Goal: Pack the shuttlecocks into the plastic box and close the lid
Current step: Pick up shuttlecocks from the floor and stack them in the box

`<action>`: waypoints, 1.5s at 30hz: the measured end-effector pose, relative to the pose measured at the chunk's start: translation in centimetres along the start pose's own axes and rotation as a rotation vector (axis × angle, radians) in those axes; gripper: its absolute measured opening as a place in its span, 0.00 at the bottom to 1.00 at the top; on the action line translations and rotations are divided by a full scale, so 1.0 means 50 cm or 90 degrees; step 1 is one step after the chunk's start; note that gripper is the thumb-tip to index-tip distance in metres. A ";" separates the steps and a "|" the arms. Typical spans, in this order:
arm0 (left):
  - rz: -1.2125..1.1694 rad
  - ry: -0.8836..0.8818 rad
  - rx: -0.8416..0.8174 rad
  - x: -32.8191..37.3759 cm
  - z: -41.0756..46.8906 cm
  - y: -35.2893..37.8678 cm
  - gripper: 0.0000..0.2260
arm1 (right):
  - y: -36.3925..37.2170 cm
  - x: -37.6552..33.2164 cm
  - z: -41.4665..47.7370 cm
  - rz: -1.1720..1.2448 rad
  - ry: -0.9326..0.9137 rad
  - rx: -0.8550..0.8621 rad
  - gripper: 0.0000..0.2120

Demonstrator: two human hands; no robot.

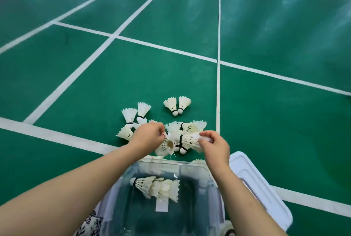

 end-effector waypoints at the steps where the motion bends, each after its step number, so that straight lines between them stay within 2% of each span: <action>1: -0.006 0.003 0.004 0.004 -0.013 -0.006 0.08 | -0.010 -0.001 -0.017 0.025 0.008 0.013 0.08; 6: -0.056 0.010 0.008 0.032 -0.081 -0.006 0.09 | -0.044 -0.001 -0.083 0.085 0.009 0.020 0.09; 10: -0.015 0.064 -0.027 0.055 -0.122 0.003 0.10 | -0.056 -0.013 -0.106 0.111 -0.015 0.009 0.13; 15: 0.001 0.057 -0.013 0.046 -0.131 0.007 0.25 | -0.046 -0.032 -0.121 0.097 -0.044 -0.076 0.15; 16: 0.005 0.057 -0.012 0.043 -0.131 0.007 0.26 | -0.043 -0.034 -0.122 0.095 -0.046 -0.086 0.15; 20: 0.010 0.061 -0.032 0.023 -0.133 0.011 0.13 | -0.032 -0.029 -0.124 0.115 -0.043 -0.124 0.13; 22: 0.025 0.062 -0.031 0.012 -0.134 0.018 0.04 | -0.033 -0.018 -0.126 0.101 -0.058 -0.101 0.10; 23: 0.039 0.060 -0.029 0.006 -0.134 0.019 0.02 | -0.036 -0.011 -0.127 0.072 -0.069 -0.068 0.08; 26: 0.088 0.093 0.005 -0.004 -0.134 0.023 0.07 | -0.050 0.025 -0.136 -0.105 -0.108 0.039 0.04; 29: 0.115 0.136 0.048 -0.007 -0.136 0.019 0.05 | -0.056 0.079 -0.154 -0.254 -0.118 0.057 0.06; 31: 0.129 0.142 0.072 -0.008 -0.135 0.011 0.07 | -0.055 0.106 -0.165 -0.305 -0.119 0.040 0.06; 36: 0.071 0.171 0.140 -0.020 -0.132 0.002 0.09 | 0.012 0.116 -0.180 -0.460 -0.216 -0.139 0.11; 39: 0.074 0.208 0.192 -0.027 -0.130 0.010 0.09 | 0.040 0.131 -0.185 -0.522 -0.198 -0.152 0.14; 45: 0.033 0.204 0.194 -0.030 -0.119 0.022 0.10 | 0.069 0.151 -0.169 -0.538 -0.152 -0.156 0.16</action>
Point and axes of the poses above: each hand's wrist, its own z-axis towards the middle knuckle, its own y-axis out of the palm, x = y × z, the point moved 2 cm from there along z, towards the middle knuckle, and after that the axes turned 4 degrees about x, right-handed, at the moved point
